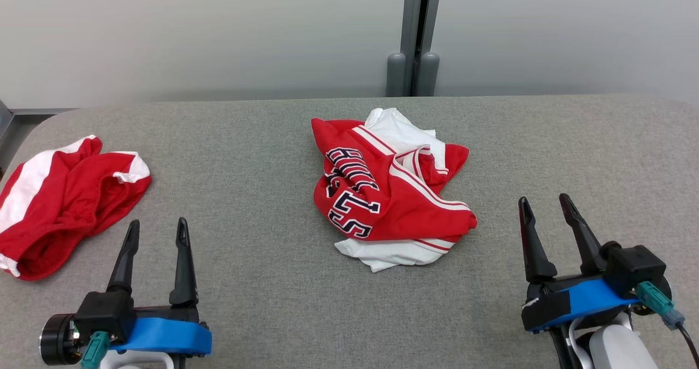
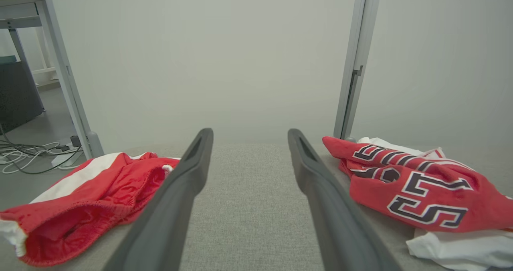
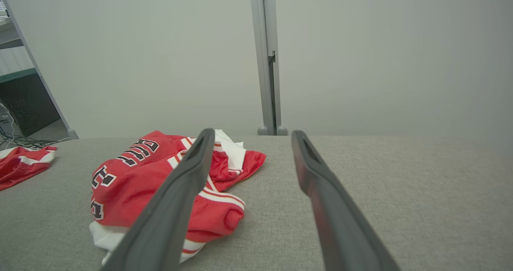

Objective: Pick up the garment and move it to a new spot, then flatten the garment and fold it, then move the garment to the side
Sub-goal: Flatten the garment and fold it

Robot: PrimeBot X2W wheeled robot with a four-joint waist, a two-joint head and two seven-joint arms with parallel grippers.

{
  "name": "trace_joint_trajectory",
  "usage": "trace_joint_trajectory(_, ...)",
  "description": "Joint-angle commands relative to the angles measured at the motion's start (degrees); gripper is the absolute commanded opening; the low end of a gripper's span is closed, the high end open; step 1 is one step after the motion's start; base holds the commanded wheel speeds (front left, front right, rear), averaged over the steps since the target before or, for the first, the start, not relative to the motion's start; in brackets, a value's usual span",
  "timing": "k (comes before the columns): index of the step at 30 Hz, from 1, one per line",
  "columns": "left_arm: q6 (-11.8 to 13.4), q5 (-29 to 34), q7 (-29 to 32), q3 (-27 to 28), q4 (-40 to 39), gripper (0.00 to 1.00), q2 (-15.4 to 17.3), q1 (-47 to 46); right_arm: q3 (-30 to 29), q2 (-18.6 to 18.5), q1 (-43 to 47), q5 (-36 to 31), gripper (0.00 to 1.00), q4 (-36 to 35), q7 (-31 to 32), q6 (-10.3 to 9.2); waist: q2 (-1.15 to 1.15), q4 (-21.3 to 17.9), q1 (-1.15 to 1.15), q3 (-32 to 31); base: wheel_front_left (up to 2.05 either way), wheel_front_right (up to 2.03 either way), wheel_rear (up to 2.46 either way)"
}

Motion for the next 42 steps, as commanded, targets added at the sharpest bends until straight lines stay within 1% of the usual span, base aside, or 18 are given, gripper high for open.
trace_joint_trajectory(1,-0.3,0.6,-0.3,0.5,0.3,1.00,-0.2,0.3,-0.1,-0.2,0.4,-0.4,1.00,0.4,-0.2,0.01,0.00,0.0,0.00,0.0,0.00,0.00,0.00)
trace_joint_trajectory(13,-1.7,2.5,-0.3,2.3,0.3,1.00,-1.6,0.5,0.1,-0.2,0.0,-0.3,1.00,1.8,-0.2,0.01,0.00,-0.3,0.00,-0.3,0.00,0.00,0.00)
trace_joint_trajectory(25,-2.7,3.4,-0.3,3.6,0.6,1.00,-2.4,0.0,0.6,-0.2,-0.7,-0.6,1.00,3.3,-0.2,0.01,0.00,-0.3,0.00,-0.3,0.00,0.00,0.00)
trace_joint_trajectory(30,-2.9,3.6,-0.3,3.6,0.6,1.00,-2.7,-0.5,2.3,-0.2,-3.7,-1.9,1.00,4.6,-0.2,0.01,0.00,-0.1,0.00,0.1,0.00,0.00,0.00)
trace_joint_trajectory(35,-3.2,4.0,-0.3,3.3,0.6,1.00,-2.9,-1.6,4.4,-0.2,-9.1,-3.6,1.00,6.8,-0.2,0.01,0.00,0.6,0.00,1.1,0.00,0.00,0.00)
trace_joint_trajectory(39,-3.4,4.1,-0.3,3.0,0.6,1.00,-3.1,-2.0,4.7,-0.2,-13.0,-4.9,1.00,10.7,0.0,0.01,0.00,1.6,0.00,1.8,0.00,0.00,0.00)
trace_joint_trajectory(40,-3.4,4.1,-0.3,3.0,0.6,1.00,-3.1,-2.0,4.7,-0.2,-13.0,-4.9,1.00,10.7,0.0,0.01,0.00,1.6,0.00,1.8,0.00,0.00,0.00)
trace_joint_trajectory(42,-3.5,4.1,-0.3,2.9,0.6,1.00,-3.2,-2.3,4.2,-0.2,-15.3,-5.6,1.00,14.6,0.0,0.01,0.00,2.3,0.00,2.1,0.00,0.00,0.00)
